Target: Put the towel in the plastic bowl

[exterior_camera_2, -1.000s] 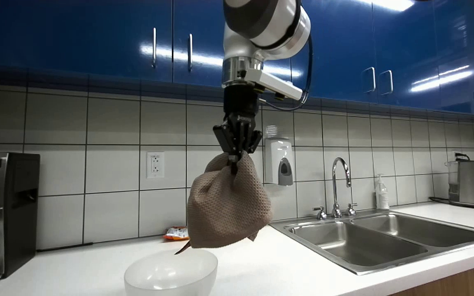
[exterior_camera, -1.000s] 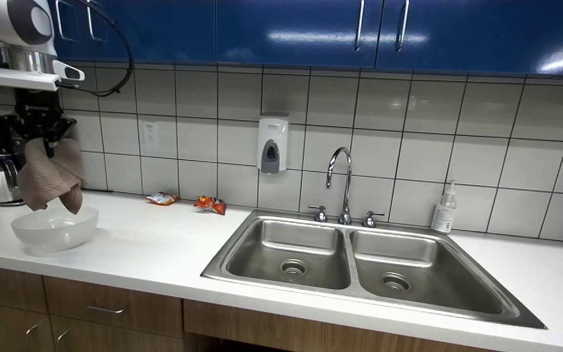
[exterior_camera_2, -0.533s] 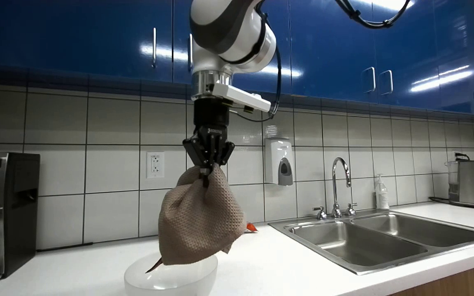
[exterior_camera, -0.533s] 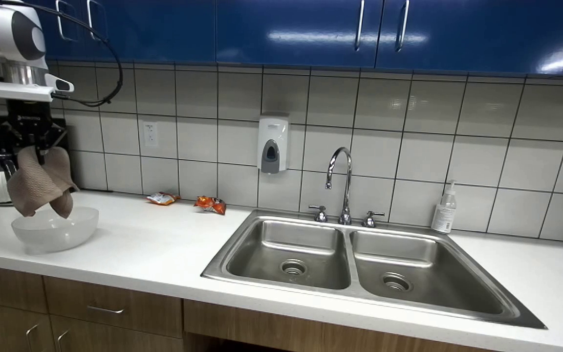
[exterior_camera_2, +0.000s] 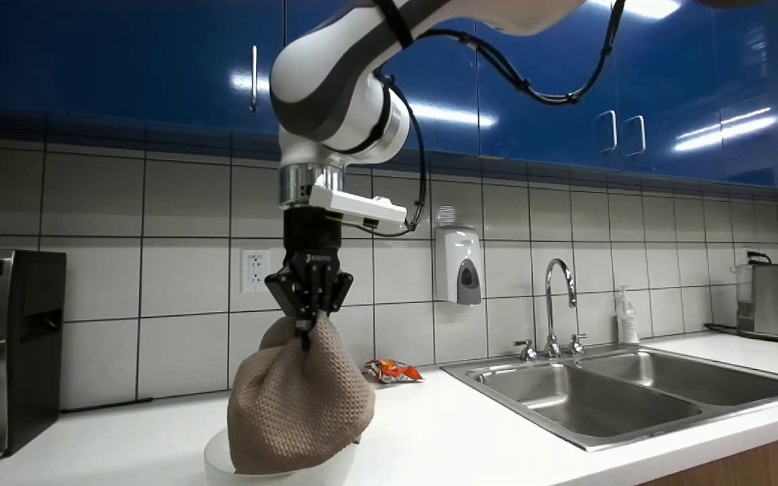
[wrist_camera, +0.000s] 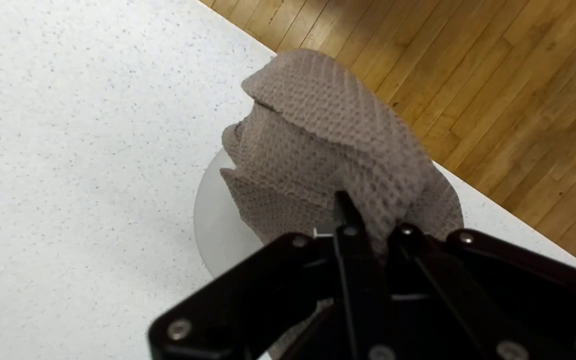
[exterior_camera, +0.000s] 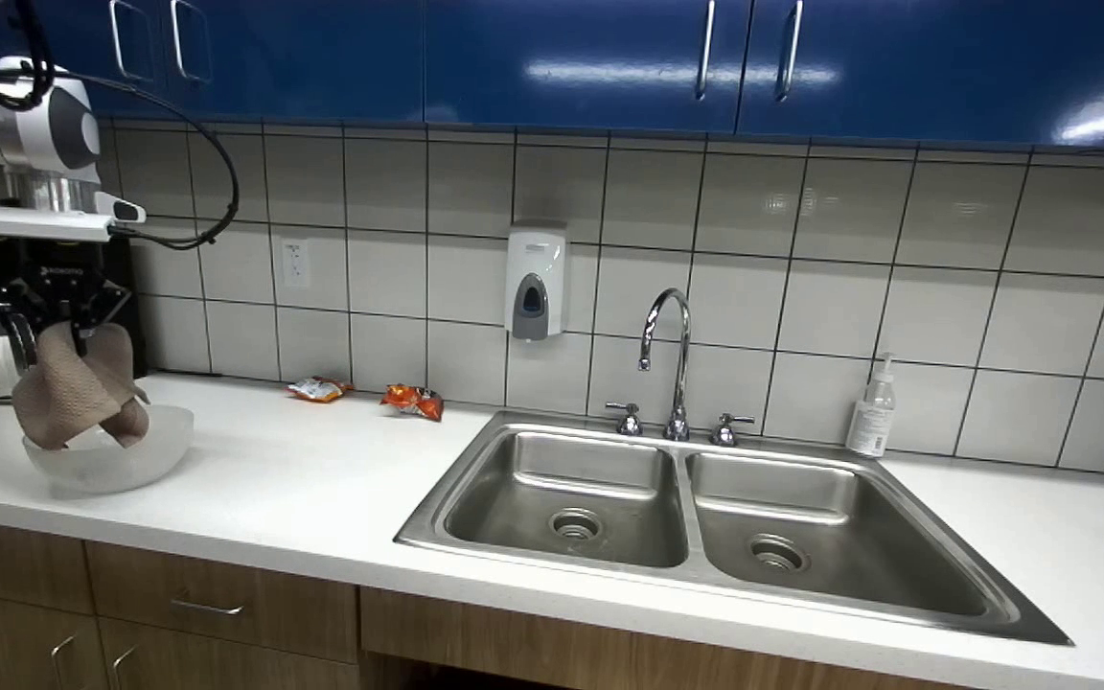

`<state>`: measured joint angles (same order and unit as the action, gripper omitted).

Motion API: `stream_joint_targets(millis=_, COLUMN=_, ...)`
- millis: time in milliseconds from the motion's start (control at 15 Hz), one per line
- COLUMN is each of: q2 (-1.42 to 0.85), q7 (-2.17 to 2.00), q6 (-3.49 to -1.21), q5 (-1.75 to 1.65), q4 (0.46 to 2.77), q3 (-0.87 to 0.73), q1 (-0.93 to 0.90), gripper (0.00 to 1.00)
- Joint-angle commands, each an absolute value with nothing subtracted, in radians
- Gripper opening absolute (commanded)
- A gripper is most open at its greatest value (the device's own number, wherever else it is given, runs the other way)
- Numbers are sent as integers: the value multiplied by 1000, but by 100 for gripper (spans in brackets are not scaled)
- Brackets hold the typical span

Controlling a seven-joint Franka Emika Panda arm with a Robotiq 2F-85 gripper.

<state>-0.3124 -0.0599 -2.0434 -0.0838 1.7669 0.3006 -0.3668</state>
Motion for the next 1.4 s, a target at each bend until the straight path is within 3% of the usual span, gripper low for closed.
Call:
stream_joint_targets(millis=0, q2=-403, q7=-63, q6=-2015, q5=-104, q4=1659, q3=280, q1=-379, gripper=2)
stream_joint_targets(millis=533, q2=-546, q7=-60, q6=-2033, q5=-80, q4=1540, q3=247, q1=-380, gripper=2)
stream_joint_targets(millis=1200, q2=-611, q7=-55, q6=-2080, q5=-73, q4=1552, q3=246, q1=-392, gripper=2)
stream_joint_targets(millis=1267, q2=-613, q7=-58, q6=-2077, q5=-74, q4=1553, q3=245, q1=-395, gripper=30)
stream_joint_targets(millis=1333, q2=-614, q7=-57, q6=-2080, q5=-72, q4=1556, q3=245, q1=-394, gripper=33)
